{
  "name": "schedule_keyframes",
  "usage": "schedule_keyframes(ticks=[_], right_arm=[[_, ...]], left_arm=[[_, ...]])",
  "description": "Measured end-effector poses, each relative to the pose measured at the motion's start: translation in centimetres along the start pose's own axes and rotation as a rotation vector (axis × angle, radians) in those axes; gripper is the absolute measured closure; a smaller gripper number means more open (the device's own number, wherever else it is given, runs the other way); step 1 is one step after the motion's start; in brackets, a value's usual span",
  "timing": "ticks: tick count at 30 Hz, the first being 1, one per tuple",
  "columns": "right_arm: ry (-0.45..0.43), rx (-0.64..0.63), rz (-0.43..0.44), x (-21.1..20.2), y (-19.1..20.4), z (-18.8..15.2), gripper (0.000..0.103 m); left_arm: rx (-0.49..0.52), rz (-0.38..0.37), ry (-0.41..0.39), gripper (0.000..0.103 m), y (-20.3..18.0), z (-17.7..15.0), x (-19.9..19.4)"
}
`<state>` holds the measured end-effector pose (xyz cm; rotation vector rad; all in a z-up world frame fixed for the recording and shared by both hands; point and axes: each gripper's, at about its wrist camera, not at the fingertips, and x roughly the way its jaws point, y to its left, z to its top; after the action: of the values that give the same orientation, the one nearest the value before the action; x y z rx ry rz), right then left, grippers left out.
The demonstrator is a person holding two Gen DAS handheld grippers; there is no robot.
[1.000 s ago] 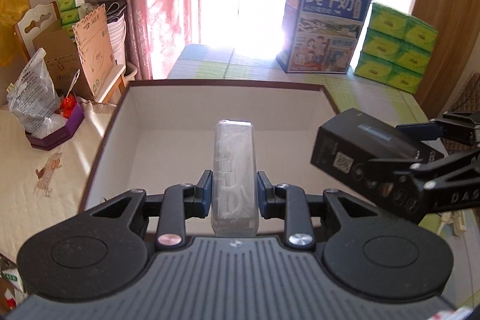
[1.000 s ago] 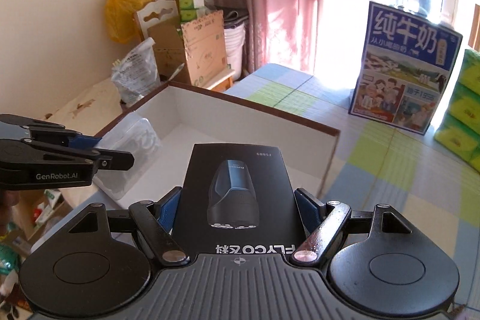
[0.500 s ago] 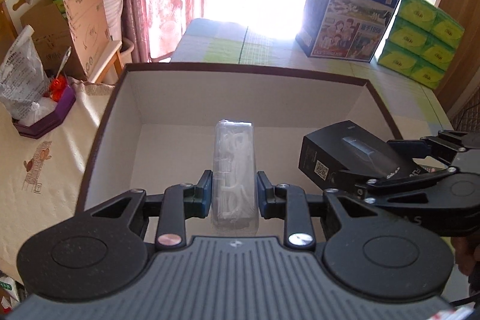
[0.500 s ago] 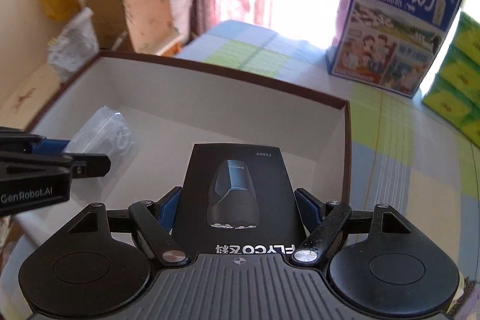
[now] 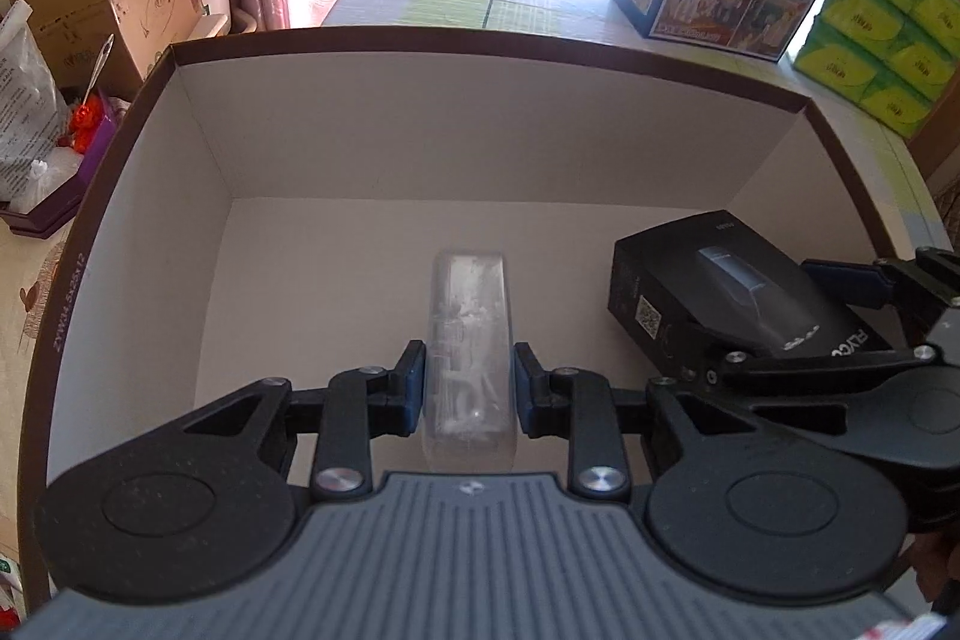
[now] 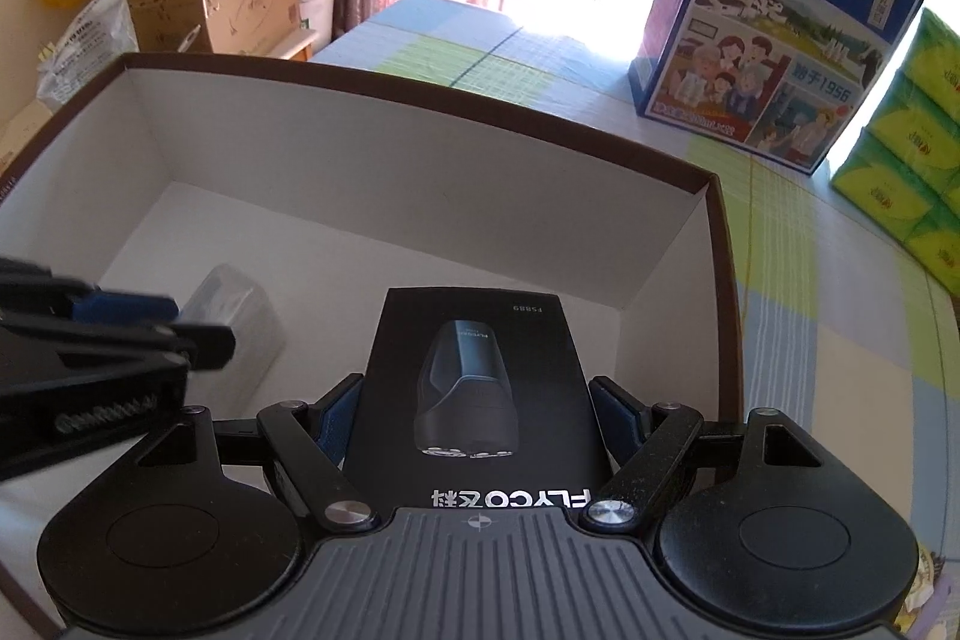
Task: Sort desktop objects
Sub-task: 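Open the left tool to drop the packet while the right tool releases the black box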
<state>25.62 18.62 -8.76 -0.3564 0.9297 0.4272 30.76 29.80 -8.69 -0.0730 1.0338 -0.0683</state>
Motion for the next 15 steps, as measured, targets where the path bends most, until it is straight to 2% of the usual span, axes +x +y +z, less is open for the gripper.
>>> schedule_keyframes(ticks=[2, 7, 9, 10, 11, 15], right_arm=[[-0.007, 0.001, 0.01, 0.0, -0.1, 0.2, 0.027], [-0.022, 0.004, 0.024, -0.1, -0.2, 0.2, 0.027], [-0.03, -0.001, 0.031, -0.4, -0.4, 0.2, 0.021], [-0.042, -0.001, 0.038, -0.7, -0.4, 0.2, 0.012], [-0.051, 0.001, 0.048, -1.1, -0.5, 0.1, 0.008], [-0.068, 0.005, 0.095, -2.9, -1.2, -0.4, 0.002]], left_arm=[[0.006, -0.012, -0.013, 0.078, 0.0, 0.3, -0.3], [0.028, 0.027, -0.011, 0.074, 0.1, 0.4, -0.4], [0.022, 0.03, -0.009, 0.069, 0.4, 0.3, -0.6], [0.023, 0.037, -0.01, 0.065, 0.5, 0.2, -0.8], [0.024, 0.044, -0.011, 0.061, 0.7, 0.1, -0.9], [0.034, 0.073, -0.024, 0.045, 1.1, -0.3, -2.0]])
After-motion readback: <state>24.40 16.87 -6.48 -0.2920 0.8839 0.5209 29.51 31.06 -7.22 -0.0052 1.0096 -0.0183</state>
